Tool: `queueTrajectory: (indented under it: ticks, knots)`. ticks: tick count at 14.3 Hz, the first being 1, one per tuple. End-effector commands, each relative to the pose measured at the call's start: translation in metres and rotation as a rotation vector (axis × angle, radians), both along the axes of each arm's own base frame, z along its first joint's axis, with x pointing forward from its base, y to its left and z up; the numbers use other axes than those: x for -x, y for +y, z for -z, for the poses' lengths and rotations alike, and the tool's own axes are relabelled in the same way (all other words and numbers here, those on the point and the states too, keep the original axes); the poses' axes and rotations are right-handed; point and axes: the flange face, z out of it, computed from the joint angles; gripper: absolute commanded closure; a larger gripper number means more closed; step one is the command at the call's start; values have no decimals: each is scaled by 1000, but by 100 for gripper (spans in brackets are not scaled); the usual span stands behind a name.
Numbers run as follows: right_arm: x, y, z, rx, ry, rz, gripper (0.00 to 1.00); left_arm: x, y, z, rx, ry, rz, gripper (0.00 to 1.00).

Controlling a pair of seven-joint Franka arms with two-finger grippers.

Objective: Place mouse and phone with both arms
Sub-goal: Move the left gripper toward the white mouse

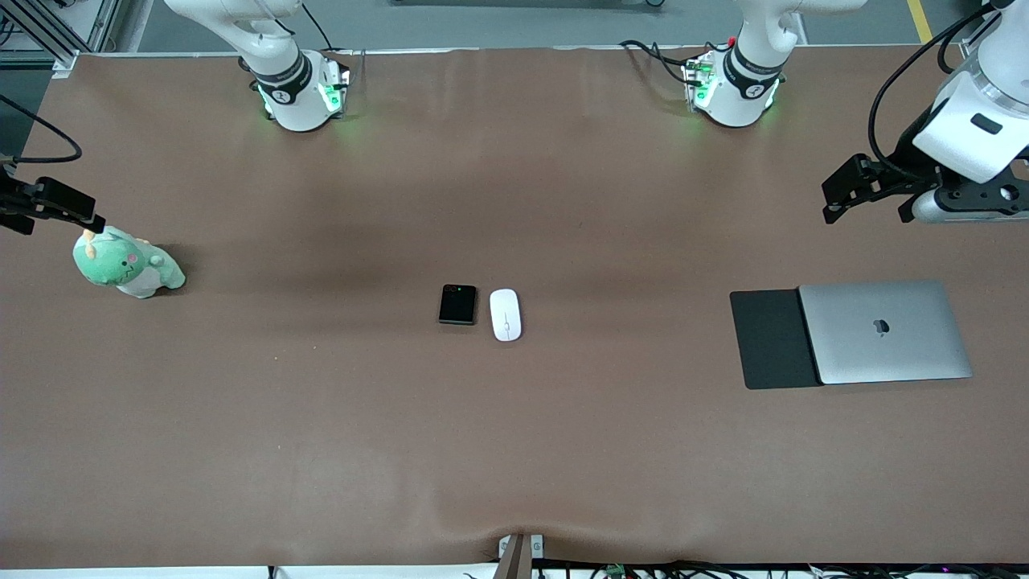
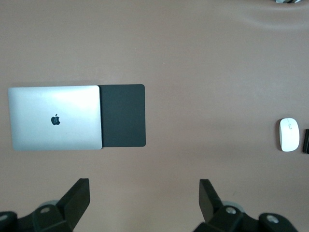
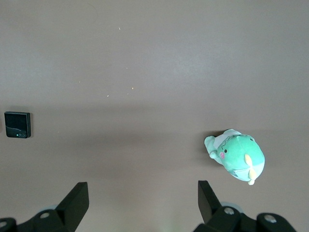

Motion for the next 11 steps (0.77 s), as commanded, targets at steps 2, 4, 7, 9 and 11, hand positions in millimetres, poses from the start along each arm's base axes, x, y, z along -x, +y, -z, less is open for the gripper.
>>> queueTrajectory:
  ticks: [2, 4, 7, 9, 11]
  knots:
    - [-4, -5, -3, -4, -5, 6, 0, 4, -4, -6, 25, 3, -41, 0]
    - [-3, -9, -3, -6, -5, 12, 0, 3, -11, -3, 10, 6, -29, 0]
    - [-3, -9, -3, -4, -5, 12, 0, 2, -16, 2, 7, 15, -18, 0]
    - [-3, -9, -3, -4, -5, 12, 0, -1, -22, 12, -7, 31, -3, 0]
    - [-3, -9, -3, -4, -5, 10, 0, -3, -33, 25, -38, 49, 25, 0]
